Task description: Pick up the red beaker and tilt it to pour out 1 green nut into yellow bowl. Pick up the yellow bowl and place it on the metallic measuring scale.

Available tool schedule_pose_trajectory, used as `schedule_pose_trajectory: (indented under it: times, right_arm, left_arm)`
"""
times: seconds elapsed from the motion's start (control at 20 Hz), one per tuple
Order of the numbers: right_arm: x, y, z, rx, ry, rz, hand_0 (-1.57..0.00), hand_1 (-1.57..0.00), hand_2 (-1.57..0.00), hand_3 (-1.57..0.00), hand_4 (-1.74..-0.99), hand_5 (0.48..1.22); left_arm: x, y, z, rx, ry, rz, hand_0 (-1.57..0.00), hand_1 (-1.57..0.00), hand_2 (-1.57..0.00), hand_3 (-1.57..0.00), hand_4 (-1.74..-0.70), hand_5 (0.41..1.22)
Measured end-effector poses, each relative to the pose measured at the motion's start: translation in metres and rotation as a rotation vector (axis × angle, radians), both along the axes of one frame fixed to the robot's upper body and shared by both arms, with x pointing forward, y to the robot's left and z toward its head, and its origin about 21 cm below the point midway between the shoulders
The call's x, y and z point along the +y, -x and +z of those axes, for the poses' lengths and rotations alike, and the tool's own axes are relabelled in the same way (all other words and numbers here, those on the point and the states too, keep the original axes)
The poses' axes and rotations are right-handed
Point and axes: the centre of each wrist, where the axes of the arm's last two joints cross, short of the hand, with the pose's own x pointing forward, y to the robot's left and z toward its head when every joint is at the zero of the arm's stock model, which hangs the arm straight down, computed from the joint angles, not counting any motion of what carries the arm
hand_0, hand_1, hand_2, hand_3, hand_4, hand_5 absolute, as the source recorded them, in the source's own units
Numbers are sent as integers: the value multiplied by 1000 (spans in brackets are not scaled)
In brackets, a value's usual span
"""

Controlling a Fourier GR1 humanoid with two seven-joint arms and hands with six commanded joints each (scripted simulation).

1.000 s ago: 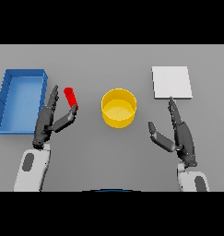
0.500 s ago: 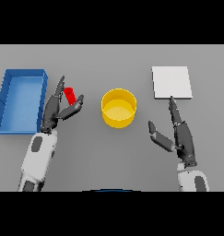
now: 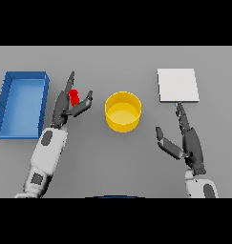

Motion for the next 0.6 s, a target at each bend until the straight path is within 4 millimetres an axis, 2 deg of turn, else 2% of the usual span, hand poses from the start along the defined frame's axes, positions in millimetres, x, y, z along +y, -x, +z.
schedule_pose_trajectory:
  times: [0.05, 0.15, 0.25, 0.3, 0.35, 0.4, 0.6]
  right_arm:
    - [-2, -3, 1, -4, 8, -11, 1, 1, 1, 1, -1252, 690]
    - [1, -4, 2, -15, 12, -9, 1, 1, 1, 1, -1245, 692]
    - [2, -3, 3, -31, 25, 0, 1, 1, 1, 1, -1240, 693]
    - [1, -2, 5, -30, 18, 0, 1, 1, 1, 1, -1233, 688]
    - [0, -3, 6, -25, 11, -7, 1, 1, 1, 1, -1233, 686]
    - [1, -4, 4, -15, 6, -3, 1, 1, 1, 1, -1232, 685]
    - [1, -7, 4, -28, 19, -3, 1, 1, 1, 1, -1186, 670]
  left_arm:
    - [1, -1, -1, -21, 4, 16, -322, -364, -358, -218, -1355, 770]
    - [1, -3, -1, -17, 23, 44, -772, -799, -794, -584, -1480, 933]
    - [-4, -5, -4, -62, 22, 22, -1060, -1077, -1074, -891, -1569, 1036]
    - [-8, -5, -6, -90, 34, 11, -1162, -1176, -1173, -997, -1601, 1073]
    - [-7, -5, -8, -100, 49, 0, -1244, -1255, -1253, -1111, -1572, 1103]
    - [-8, -6, -7, -87, 50, 13, -1309, -1318, -1317, -1203, -1606, 1119]
    - [-10, -9, -1, -85, 56, 38, -1464, -1467, -1467, -1420, -1686, 1129]
